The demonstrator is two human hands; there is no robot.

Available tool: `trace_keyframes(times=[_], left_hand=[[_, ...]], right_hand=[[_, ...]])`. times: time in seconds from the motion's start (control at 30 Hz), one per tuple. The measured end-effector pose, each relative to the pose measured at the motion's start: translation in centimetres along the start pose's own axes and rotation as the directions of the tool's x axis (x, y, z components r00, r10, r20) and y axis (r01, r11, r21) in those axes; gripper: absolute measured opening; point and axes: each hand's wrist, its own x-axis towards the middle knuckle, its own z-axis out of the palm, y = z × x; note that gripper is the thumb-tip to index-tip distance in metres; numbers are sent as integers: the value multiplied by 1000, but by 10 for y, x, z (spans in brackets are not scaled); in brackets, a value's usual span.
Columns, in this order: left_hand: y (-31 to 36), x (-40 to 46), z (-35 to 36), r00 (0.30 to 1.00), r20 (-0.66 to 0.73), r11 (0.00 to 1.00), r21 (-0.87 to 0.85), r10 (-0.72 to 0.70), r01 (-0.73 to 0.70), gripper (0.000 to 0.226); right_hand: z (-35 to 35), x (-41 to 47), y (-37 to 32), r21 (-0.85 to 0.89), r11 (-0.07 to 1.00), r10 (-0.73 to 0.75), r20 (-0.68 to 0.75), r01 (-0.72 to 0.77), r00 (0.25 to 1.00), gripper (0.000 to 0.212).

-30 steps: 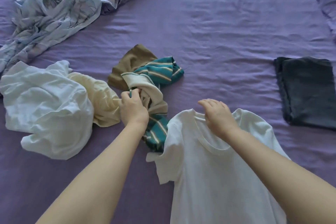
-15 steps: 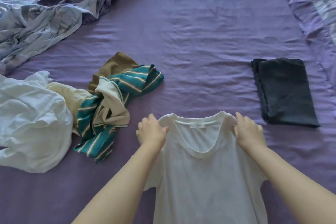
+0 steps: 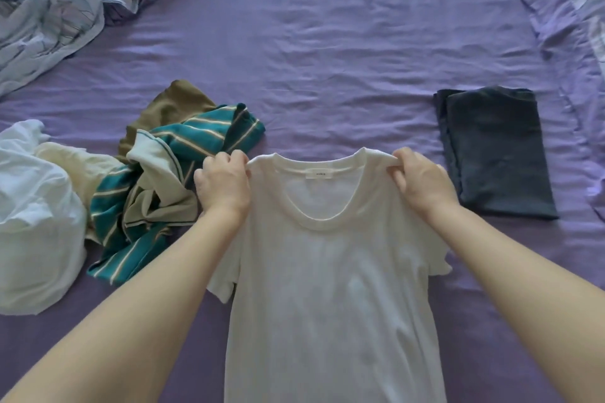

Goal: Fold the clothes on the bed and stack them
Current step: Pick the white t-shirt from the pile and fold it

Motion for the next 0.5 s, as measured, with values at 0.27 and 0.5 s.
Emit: trace_keyframes(times=[0.27, 0.5], left_hand=[[67, -78, 40, 878, -107, 878, -65, 466, -474, 42], [133, -83, 46, 662, 176, 685, -175, 729, -708, 51]], right_hand=[[17, -31, 28, 274, 944, 174, 50, -181, 983, 49], [14, -54, 48, 263, 930, 204, 209, -256, 956, 30]])
